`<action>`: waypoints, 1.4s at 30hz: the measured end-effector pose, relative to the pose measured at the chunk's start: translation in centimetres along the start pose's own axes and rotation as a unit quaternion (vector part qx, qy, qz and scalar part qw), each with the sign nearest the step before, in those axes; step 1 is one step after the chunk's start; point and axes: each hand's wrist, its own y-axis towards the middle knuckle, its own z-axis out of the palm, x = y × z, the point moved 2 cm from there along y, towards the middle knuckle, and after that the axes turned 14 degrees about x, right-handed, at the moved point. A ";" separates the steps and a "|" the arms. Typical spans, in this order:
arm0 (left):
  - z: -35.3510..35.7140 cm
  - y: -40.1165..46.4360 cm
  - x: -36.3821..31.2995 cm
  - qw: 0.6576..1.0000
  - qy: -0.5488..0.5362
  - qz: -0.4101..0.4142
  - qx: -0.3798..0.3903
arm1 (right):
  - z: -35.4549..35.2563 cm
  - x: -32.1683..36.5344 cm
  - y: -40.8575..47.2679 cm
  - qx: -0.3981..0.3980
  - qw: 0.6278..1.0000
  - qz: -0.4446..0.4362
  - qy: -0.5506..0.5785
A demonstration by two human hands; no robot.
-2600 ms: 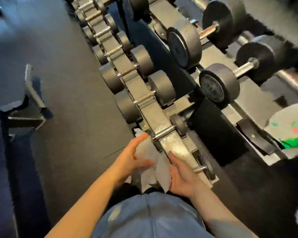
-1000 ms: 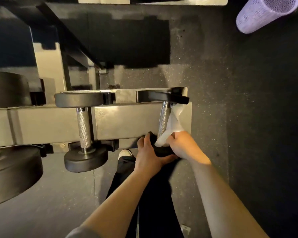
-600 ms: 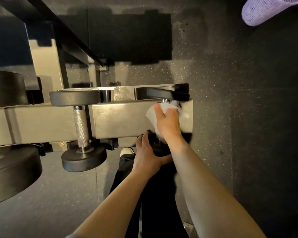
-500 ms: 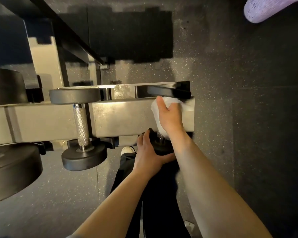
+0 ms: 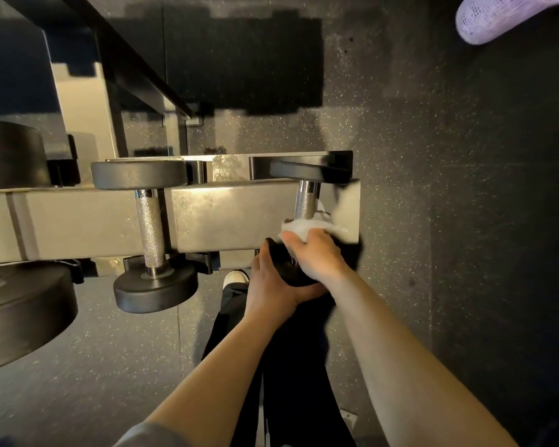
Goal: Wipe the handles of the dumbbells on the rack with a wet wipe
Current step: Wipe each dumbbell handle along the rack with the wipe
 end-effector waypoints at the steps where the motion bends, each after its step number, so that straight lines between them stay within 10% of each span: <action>1: 0.0 0.0 0.0 1.000 -0.001 0.001 0.000 | 0.1 -0.3 -0.4 0.021 0.999 0.011 -0.046; 7: 0.6 -0.4 0.2 0.999 -0.029 0.016 -0.027 | -0.9 -0.3 -2.2 0.012 0.992 -0.019 -0.124; 10: 1.2 -0.6 0.1 0.997 -0.048 0.017 -0.051 | -2.8 1.5 -1.1 -0.120 0.987 -0.103 0.038; 14: 1.7 -0.8 0.1 0.995 -0.065 0.017 -0.070 | -3.5 3.5 0.5 -0.009 0.977 -0.076 0.199; 26: 2.3 -0.9 0.4 0.991 -0.081 0.016 -0.104 | 0.2 -2.8 0.7 0.030 0.997 -0.059 -0.047; 35: 2.2 -0.9 0.2 0.986 -0.152 0.017 -0.060 | -3.4 3.2 1.7 -0.015 0.966 -0.091 0.240; 42: 2.0 -0.9 1.1 0.987 -0.148 -0.006 -0.061 | -1.1 5.1 2.5 -0.023 0.986 -0.126 0.108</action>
